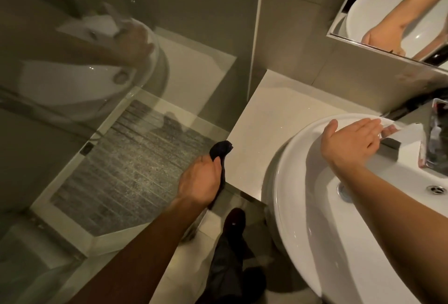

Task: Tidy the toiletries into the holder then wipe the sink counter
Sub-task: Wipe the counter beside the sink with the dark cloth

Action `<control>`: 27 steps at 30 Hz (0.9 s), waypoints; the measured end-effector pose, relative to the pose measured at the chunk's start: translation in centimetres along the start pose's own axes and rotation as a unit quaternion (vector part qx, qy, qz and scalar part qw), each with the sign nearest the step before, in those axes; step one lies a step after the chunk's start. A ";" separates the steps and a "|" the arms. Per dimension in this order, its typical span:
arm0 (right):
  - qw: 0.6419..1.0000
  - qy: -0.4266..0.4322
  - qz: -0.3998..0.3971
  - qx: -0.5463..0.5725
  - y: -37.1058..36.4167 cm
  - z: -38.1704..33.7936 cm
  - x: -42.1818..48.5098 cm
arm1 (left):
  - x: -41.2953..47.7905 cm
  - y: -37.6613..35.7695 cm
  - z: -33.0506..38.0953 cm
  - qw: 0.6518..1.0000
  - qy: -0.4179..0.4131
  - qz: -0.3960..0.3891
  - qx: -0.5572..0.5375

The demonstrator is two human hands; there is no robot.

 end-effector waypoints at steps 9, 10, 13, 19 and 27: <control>1.000 -0.007 -0.011 -0.003 0.2 -0.1 -0.4 | 10.8 2.3 10.2 0.988 -0.118 0.025 -0.094; 1.000 -0.007 -0.011 -0.005 0.3 -0.1 -0.3 | 12.4 2.3 11.4 0.986 -0.141 0.024 -0.087; 1.000 -0.006 -0.011 -0.007 0.5 -0.2 -0.3 | 17.3 2.2 14.9 0.973 -0.227 0.010 -0.040; 1.000 -0.009 -0.009 -0.028 0.5 -0.4 -0.1 | 25.6 0.0 20.2 0.910 -0.407 -0.043 0.062; 0.999 -0.011 0.007 -0.044 0.1 -0.4 0.4 | 28.1 -6.8 19.6 0.853 -0.511 -0.095 0.046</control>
Point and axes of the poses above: each hand's wrist, its own x-axis towards the middle knuckle, its own y-axis out of the back of the hand, z = x × y, the point moved 5 cm from there along x, towards the middle knuckle, and after that the axes turned 9 degrees about -y, right-handed, at the moved point
